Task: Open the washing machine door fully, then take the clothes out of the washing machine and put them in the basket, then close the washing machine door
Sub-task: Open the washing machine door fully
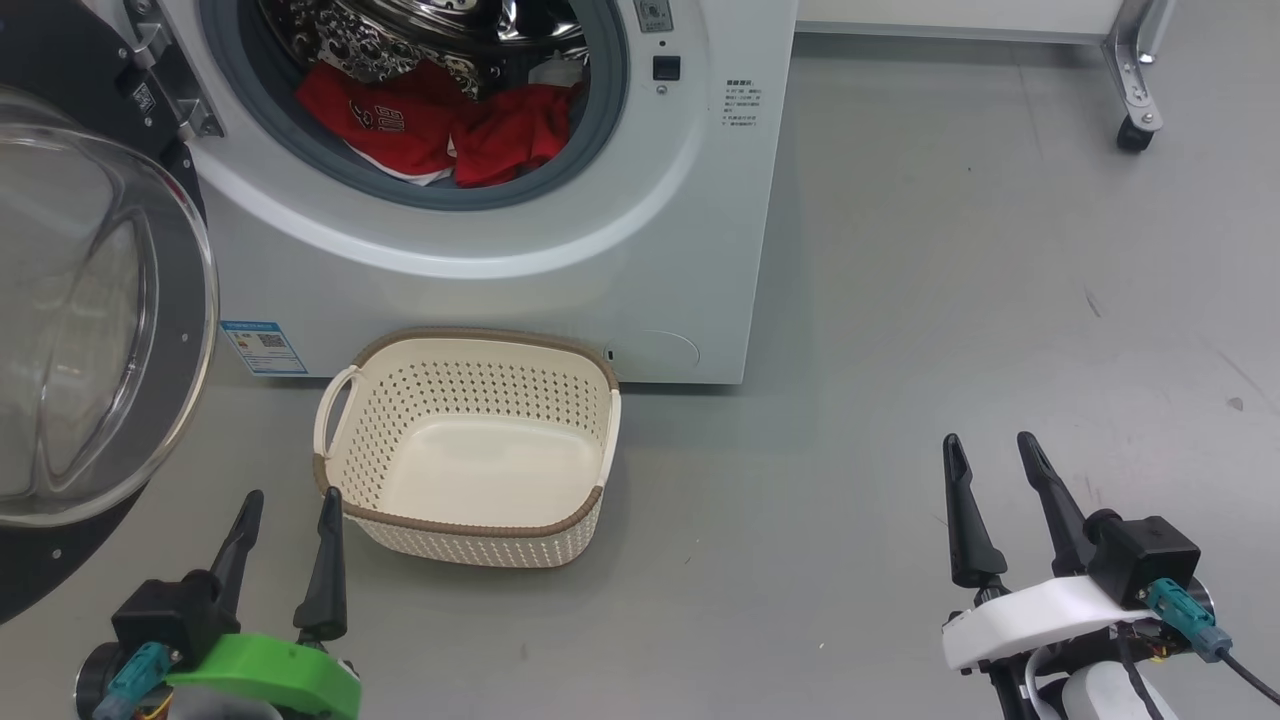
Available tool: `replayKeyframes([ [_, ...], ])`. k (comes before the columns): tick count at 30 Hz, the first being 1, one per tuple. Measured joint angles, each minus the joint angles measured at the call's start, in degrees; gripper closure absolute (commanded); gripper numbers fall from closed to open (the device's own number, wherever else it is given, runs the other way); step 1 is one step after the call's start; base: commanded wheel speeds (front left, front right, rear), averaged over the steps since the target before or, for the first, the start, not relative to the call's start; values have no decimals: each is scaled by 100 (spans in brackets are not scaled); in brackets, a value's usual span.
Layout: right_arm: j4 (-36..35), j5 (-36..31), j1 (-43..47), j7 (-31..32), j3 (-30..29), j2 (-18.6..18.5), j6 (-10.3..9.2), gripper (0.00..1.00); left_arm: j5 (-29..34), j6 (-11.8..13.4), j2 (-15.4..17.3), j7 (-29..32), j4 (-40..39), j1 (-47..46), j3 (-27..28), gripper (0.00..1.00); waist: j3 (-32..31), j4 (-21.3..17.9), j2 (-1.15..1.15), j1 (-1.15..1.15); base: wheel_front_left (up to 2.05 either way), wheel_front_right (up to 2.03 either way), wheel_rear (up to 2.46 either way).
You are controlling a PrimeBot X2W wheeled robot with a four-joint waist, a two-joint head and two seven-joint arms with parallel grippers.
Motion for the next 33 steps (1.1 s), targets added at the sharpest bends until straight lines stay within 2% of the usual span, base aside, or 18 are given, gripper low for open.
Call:
replayKeyframes([
  [16, 3, 0, 0, -5, -3, 13, 2, 0, 176, -1, 26, -3, -382, 10, -193, 0, -11, 24, 0, 0, 8, -17, 9],
  [33, 44, 8, 0, -7, -2, 59, 27, 0, 176, -2, 79, -10, -434, 125, -194, 0, -55, 31, 0, 0, 60, -74, 15],
])
